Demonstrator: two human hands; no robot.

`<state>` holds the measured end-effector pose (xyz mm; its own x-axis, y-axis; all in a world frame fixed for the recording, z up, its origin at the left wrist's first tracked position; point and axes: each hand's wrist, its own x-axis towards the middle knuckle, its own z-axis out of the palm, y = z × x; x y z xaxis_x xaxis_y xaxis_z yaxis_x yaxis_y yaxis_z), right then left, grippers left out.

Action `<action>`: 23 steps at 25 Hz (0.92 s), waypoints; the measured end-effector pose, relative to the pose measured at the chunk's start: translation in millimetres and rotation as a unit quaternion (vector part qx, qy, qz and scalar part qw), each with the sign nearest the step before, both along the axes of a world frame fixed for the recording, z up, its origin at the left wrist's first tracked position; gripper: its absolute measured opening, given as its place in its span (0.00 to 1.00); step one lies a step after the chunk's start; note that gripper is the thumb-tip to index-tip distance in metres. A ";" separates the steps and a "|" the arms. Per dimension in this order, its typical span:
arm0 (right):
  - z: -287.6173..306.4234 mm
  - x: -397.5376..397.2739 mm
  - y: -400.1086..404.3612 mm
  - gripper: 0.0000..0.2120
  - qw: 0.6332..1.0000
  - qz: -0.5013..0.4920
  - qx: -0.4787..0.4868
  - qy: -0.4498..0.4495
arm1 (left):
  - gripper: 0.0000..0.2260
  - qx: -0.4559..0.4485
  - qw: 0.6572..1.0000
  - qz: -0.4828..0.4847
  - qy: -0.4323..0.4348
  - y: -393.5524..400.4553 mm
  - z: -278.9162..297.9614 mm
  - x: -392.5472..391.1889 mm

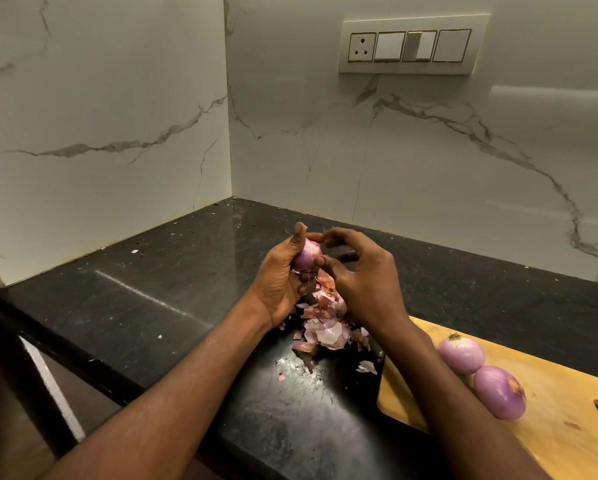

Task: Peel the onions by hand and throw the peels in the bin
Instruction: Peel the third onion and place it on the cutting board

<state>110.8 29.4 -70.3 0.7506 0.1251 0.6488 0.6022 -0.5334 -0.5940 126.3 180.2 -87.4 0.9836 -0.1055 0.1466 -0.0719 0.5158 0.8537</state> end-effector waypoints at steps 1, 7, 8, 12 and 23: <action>1.2 -0.6 -1.0 0.20 1.000 0.028 -0.008 -0.002 | 0.24 0.001 1.000 -0.006 -0.004 0.6 0.6 -0.2; 0.8 -2.6 4.5 0.11 0.997 0.008 0.075 0.003 | 0.25 -0.023 0.999 -0.020 -0.039 0.5 -8.8 7.7; -0.5 -1.6 6.5 0.11 0.997 -0.010 0.079 0.006 | 0.21 -0.037 0.999 -0.017 -0.036 0.5 -9.5 7.8; -5.7 -0.1 9.3 0.12 0.994 -0.018 0.103 0.040 | 0.13 -0.070 0.997 -0.040 -0.018 -0.8 -11.1 7.3; -7.6 -4.6 10.9 0.04 0.992 -0.082 -0.019 -0.094 | 0.13 -0.030 0.997 -0.057 -0.048 -6.4 -10.4 1.5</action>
